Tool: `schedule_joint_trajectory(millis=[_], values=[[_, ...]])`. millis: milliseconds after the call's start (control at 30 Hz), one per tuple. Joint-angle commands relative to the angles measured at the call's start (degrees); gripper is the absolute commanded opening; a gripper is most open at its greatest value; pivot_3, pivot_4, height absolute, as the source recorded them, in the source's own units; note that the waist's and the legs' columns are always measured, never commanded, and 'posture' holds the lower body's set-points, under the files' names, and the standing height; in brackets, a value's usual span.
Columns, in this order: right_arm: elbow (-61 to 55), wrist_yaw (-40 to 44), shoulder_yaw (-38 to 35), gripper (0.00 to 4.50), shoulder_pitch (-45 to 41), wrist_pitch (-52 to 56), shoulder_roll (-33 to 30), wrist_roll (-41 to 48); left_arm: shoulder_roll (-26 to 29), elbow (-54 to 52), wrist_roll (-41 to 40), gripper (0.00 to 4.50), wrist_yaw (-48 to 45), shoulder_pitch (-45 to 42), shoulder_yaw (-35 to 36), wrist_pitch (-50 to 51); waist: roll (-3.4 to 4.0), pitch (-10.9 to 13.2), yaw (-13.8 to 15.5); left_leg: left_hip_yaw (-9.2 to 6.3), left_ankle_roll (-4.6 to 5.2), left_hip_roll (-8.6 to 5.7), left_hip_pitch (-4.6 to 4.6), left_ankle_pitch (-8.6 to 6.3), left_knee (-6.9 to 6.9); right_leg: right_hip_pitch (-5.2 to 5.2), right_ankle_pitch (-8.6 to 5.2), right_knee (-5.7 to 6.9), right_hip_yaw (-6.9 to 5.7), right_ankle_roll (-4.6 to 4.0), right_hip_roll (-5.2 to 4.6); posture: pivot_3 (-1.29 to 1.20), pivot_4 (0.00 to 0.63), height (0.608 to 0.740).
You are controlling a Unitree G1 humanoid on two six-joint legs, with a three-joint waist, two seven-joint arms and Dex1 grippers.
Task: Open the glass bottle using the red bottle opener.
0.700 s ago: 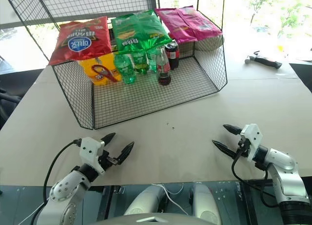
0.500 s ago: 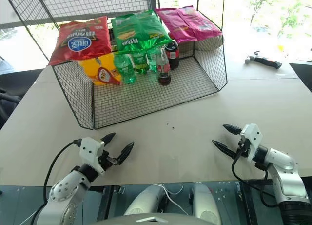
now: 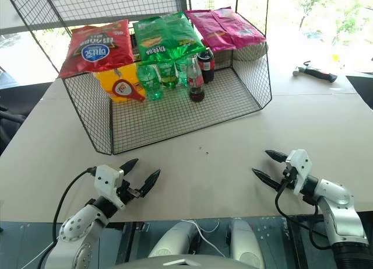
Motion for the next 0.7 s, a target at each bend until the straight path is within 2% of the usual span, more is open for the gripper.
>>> schedule_joint_trajectory(millis=[33, 167, 300, 467, 600, 700], values=[[-2.6, -0.2, 0.2, 4.09, -0.4, 0.0, 0.2, 0.6, 0.0, 0.2, -1.0, 4.50, -0.9, 0.0, -0.2, -0.4, 0.00, 0.0, 0.0, 0.00, 0.00, 0.00, 0.00, 0.00, 0.00, 0.00, 0.00, 0.00, 0.00, 0.00, 0.00, 0.00, 0.150, 0.735], [-4.8, -1.2, 1.5, 4.09, -2.5, 1.2, 0.9, 0.9, -0.3, -0.4, -3.0, 4.50, -1.8, -2.1, 0.5, -1.2, -0.01, 0.0, 0.0, 0.00, 0.09, 0.00, 0.00, 0.06, 0.00, 0.00, 0.00, 0.01, 0.00, 0.00, 0.00, 0.00, 0.150, 0.735], [-11.2, -3.1, 3.8, 4.09, -6.5, 5.9, 2.4, 3.0, -0.5, -4.2, -6.5, 4.50, -0.6, -8.2, 1.7, 0.5, -0.01, 0.0, -0.1, -0.01, 0.08, 0.00, -0.01, 0.06, 0.01, -0.01, 0.00, 0.04, -0.02, 0.00, 0.00, 0.00, 0.150, 0.735], [-17.5, -4.4, 6.1, 4.09, -9.0, 11.7, 2.7, 5.1, -1.4, -4.0, -6.7, 4.50, 3.8, -16.1, 3.4, 1.2, -0.03, 0.0, 0.0, -0.07, -0.13, 0.00, -0.01, 0.18, 0.01, -0.01, 0.02, 0.03, -0.08, -0.02, 0.00, 0.00, 0.150, 0.735], [-22.8, -7.2, 7.3, 4.09, -12.0, 15.7, 4.0, 7.3, -2.6, -2.7, -2.8, 4.50, 10.6, -23.9, 5.6, -0.2, -0.06, 0.0, 0.0, -0.08, -0.14, 0.00, -0.10, 0.18, 0.00, -0.07, 0.02, -0.05, -0.10, -0.02, 0.01, 0.00, 0.150, 0.735], [-24.5, -8.4, 7.3, 4.09, -13.4, 17.3, 4.3, 7.8, -3.6, -2.2, 0.9, 4.50, 15.0, -26.6, 6.2, -1.1, -0.09, 0.0, 0.0, -0.07, -0.15, 0.00, -0.08, 0.18, 0.00, -0.05, 0.03, -0.05, -0.09, -0.01, 0.01, 0.00, 0.150, 0.735]])
